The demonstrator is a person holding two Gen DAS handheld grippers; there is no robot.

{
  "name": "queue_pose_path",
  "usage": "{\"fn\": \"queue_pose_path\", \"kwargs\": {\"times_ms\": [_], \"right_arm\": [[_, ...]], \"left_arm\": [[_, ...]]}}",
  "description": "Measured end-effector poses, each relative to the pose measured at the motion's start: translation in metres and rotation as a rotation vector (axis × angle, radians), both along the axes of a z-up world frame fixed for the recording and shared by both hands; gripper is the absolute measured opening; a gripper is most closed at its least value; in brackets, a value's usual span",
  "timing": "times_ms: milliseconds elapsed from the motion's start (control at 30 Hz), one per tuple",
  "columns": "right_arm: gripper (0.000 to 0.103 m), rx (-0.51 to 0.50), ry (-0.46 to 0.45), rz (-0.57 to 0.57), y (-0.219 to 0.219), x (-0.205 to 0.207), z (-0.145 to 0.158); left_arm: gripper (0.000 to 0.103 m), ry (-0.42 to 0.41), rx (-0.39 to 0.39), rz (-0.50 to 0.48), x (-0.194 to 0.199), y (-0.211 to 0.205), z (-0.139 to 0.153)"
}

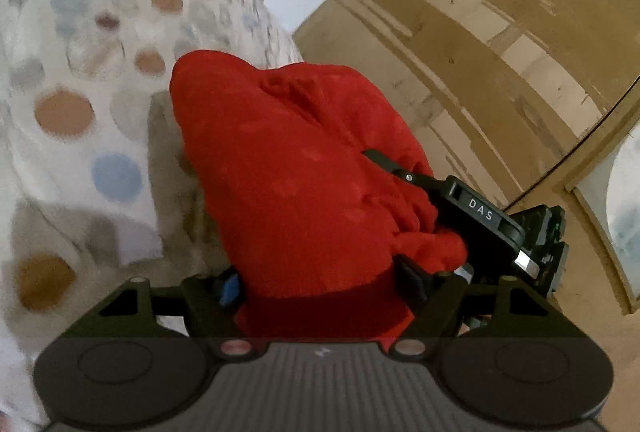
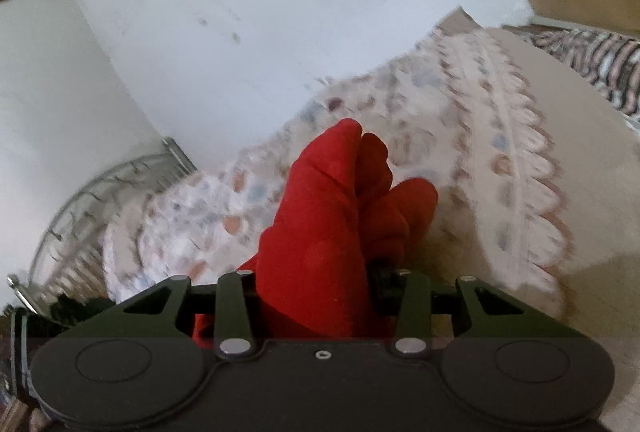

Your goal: Fold small clothes

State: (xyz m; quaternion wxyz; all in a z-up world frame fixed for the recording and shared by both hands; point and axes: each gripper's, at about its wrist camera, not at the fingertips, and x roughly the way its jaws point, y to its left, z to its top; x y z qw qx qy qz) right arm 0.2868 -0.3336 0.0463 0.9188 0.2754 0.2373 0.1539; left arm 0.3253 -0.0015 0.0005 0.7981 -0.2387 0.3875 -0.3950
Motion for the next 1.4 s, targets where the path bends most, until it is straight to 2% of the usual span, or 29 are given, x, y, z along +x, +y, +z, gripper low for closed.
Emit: {"fn": "queue_pose_path", "kwargs": {"times_ms": [133,233,333,433,567,700,800,867,933,1000,1067,1200,1267,1333,1400], "right_arm": [[0.043,0.033,-0.040,0.034,0.030,0.034,0.002],[0.043,0.087,-0.026,0.064,0.058,0.063,-0.011],[0.043,0.145,0.044,0.066,0.083,0.086,-0.035],[0.043,0.100,0.094,0.064,0.107,0.099,-0.059],[0.048,-0.014,0.101,0.059,0.116,0.102,-0.076],[0.052,-0.055,0.114,0.088,0.112,0.105,-0.075],[0.057,-0.067,0.127,0.099,0.109,0.103,-0.072],[0.058,-0.073,0.124,0.096,0.109,0.100,-0.066],[0.061,-0.084,0.122,0.087,0.108,0.096,-0.060],[0.068,-0.099,0.111,0.065,0.106,0.089,-0.054],[0.083,-0.121,0.083,0.048,0.104,0.079,-0.046],[0.089,-0.177,0.040,0.033,0.098,0.056,-0.026],[0.097,-0.207,0.010,0.025,0.095,0.041,-0.014],[0.102,-0.234,-0.027,0.017,0.094,0.024,-0.002],[0.102,-0.267,-0.065,0.016,0.094,0.007,0.011]], "left_arm": [[0.078,-0.047,0.078,0.051,0.013,0.033,0.019],[0.078,-0.058,0.169,0.093,0.021,0.058,0.025],[0.078,-0.066,0.282,0.128,0.024,0.075,0.016],[0.078,-0.041,0.363,0.135,0.027,0.085,-0.010],[0.081,-0.033,0.288,0.140,0.027,0.102,-0.024],[0.085,-0.076,0.313,0.120,0.022,0.096,-0.028],[0.089,-0.093,0.326,0.157,0.017,0.091,-0.022],[0.093,-0.117,0.348,0.191,0.013,0.087,-0.015],[0.103,-0.157,0.399,0.250,0.005,0.084,-0.007],[0.102,-0.181,0.442,0.293,-0.001,0.080,0.000],[0.102,-0.173,0.459,0.318,-0.006,0.077,0.005],[0.102,-0.181,0.468,0.368,-0.025,0.075,0.020],[0.102,-0.206,0.439,0.404,-0.042,0.077,0.030],[0.102,-0.228,0.418,0.431,-0.056,0.079,0.040],[0.102,-0.256,0.413,0.459,-0.072,0.078,0.052]]}}
